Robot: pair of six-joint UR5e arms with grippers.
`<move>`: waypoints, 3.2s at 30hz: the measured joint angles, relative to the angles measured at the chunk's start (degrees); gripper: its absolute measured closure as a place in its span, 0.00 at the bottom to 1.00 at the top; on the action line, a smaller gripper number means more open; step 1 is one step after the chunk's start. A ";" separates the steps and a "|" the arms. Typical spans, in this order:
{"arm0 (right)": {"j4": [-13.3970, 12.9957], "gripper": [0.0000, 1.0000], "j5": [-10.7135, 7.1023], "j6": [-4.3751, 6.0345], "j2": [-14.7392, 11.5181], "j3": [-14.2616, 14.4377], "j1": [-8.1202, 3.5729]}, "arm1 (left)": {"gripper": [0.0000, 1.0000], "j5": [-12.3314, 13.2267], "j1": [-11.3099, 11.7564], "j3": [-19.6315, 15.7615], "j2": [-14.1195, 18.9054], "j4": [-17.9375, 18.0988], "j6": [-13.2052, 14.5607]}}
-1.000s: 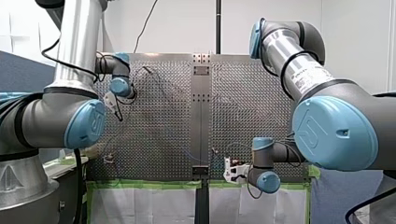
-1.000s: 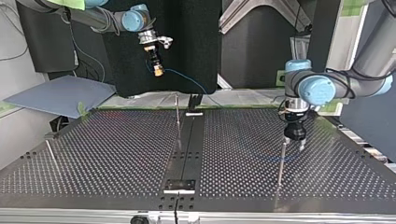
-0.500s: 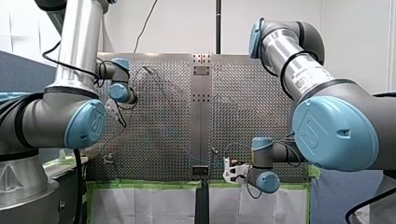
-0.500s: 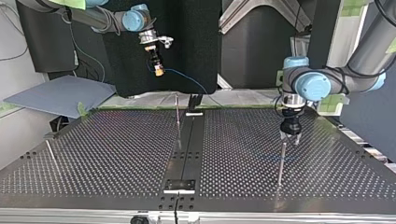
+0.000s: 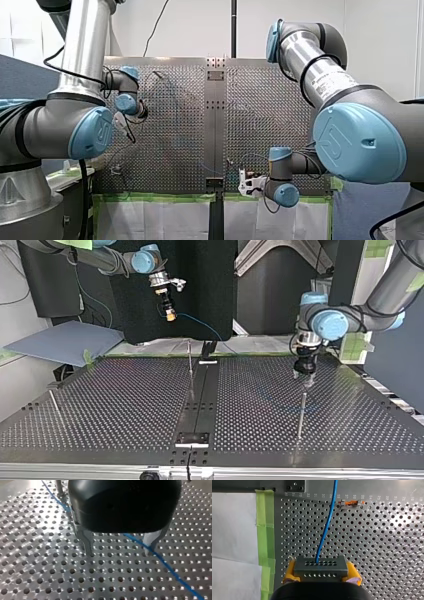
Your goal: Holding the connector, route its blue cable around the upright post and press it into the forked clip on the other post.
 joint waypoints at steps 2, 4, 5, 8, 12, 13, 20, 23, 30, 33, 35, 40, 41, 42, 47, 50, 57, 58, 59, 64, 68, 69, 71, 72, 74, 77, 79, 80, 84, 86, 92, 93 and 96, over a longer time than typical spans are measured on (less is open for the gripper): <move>0.00 1.00 0.01 -0.05 0.00 0.00 0.00 | 0.00 0.03 -0.08 -0.49 0.02 -0.02 0.11; 0.00 1.00 0.03 -0.11 0.00 0.00 0.01 | 0.00 -0.01 -0.11 -0.80 0.01 -0.12 0.29; 0.00 1.00 0.04 -0.13 0.00 -0.01 0.01 | 0.00 -0.01 -0.16 -0.93 0.02 -0.33 0.55; 0.00 1.00 0.07 -0.16 0.00 -0.02 0.06 | 0.00 -0.02 -0.39 -1.09 0.03 -1.41 1.68; 0.00 1.00 0.08 -0.22 0.00 0.00 0.08 | 0.00 -0.21 -0.70 -1.12 0.14 -3.11 3.42; 0.00 1.00 0.08 -0.23 0.00 0.01 0.08 | 0.00 -0.34 -0.78 -1.14 0.28 -3.51 3.81; -0.02 1.00 0.12 -0.26 0.00 -0.01 0.10 | 0.00 -2.46 -1.53 -3.16 2.94 -6.68 6.99; -0.06 1.00 0.15 -0.26 0.00 -0.02 0.09 | 0.00 -3.34 -1.96 -4.19 4.26 -8.01 8.34; 0.11 1.00 0.42 -0.23 0.00 -0.01 -0.13 | 0.00 -6.29 -2.49 -4.72 7.57 -11.33 11.65; 0.35 1.00 0.56 -0.39 0.00 -0.01 -0.33 | 0.00 -6.89 -2.50 -4.52 9.12 -12.89 13.21; 0.49 1.00 0.59 -0.60 0.00 0.01 -0.39 | 0.00 -7.11 -2.53 -4.10 10.16 -13.92 14.24; 1.20 1.00 0.73 -1.74 0.00 0.02 -0.43 | 0.00 -8.50 -2.67 -2.20 12.71 -16.48 16.79; 1.29 1.00 0.77 -2.03 0.00 0.02 -0.44 | 0.00 -9.02 -2.73 -1.65 13.33 -17.07 17.40; 1.35 1.00 0.85 -2.24 0.00 0.03 -0.47 | 0.00 -9.43 -2.78 -1.25 13.78 -17.54 17.85; 1.60 1.00 1.40 -2.94 0.00 0.03 -0.84 | 0.00 -12.21 -3.54 1.28 16.65 -20.41 20.73; 1.84 1.00 1.52 -3.18 0.03 0.04 -1.04 | 0.00 -13.90 -4.00 2.36 18.35 -22.11 22.43; 2.57 1.00 1.70 -3.38 0.02 0.03 -1.60 | 0.00 -17.40 -5.23 3.99 21.85 -25.61 25.93; 2.62 1.00 1.73 -3.36 0.02 0.03 -1.63 | 0.00 -17.89 -5.48 4.07 22.34 -26.09 26.41; 2.66 1.00 1.77 -3.31 0.01 0.01 -1.65 | 0.00 -18.53 -5.79 4.18 22.97 -26.75 27.05; 2.72 1.00 1.89 -2.97 0.01 -0.05 -1.66 | 0.00 -19.98 -6.92 5.27 25.45 -29.21 29.53; 2.95 1.00 1.90 -2.97 0.00 -0.05 -1.58 | 0.00 -18.81 -7.83 6.78 27.43 -31.18 31.51; 3.02 1.00 1.92 -3.02 0.01 -0.06 -1.54 | 0.00 -18.42 -8.05 7.17 27.86 -31.60 31.93; 3.17 1.00 1.93 -3.13 0.00 -0.07 -1.43 | 0.00 -17.42 -8.47 8.16 28.92 -32.69 33.01; 3.24 1.00 1.93 -3.17 0.00 -0.07 -1.40 | 0.00 -16.98 -8.61 8.61 29.38 -33.13 33.46; 3.38 1.00 1.93 -3.24 0.00 -0.07 -1.34 | 0.00 -15.89 -8.91 9.68 30.48 -34.26 34.55; 3.48 1.00 1.93 -3.31 0.00 -0.07 -1.33 | 0.00 -14.38 -9.29 11.20 31.99 -35.77 36.07; 3.50 1.00 1.93 -3.32 0.00 -0.07 -1.32 | 0.00 -13.41 -9.57 12.18 32.91 -36.73 37.06; 3.50 1.00 1.93 -3.33 0.00 -0.06 -1.32 | 0.00 -12.68 -9.77 12.90 33.24 -37.46 37.76; 3.42 1.00 1.93 -3.34 0.00 -0.06 -1.31 | 0.00 -10.49 -10.53 14.69 32.61 -39.67 39.96; 3.35 1.00 1.93 -3.34 0.00 -0.05 -1.31 | 0.00 -9.32 -11.04 15.09 31.68 -40.81 41.13; 3.27 1.00 1.93 -3.34 0.00 -0.09 -1.31 | 0.00 -8.15 -12.49 15.61 28.83 -43.79 43.94; 3.26 1.00 1.94 -3.36 0.00 -0.10 -1.31 | 0.00 -8.18 -12.67 15.73 28.45 -44.19 44.17; 3.26 1.00 1.94 -3.40 0.00 -0.08 -1.31 | 0.00 -8.98 -13.17 16.25 27.65 -45.69 44.57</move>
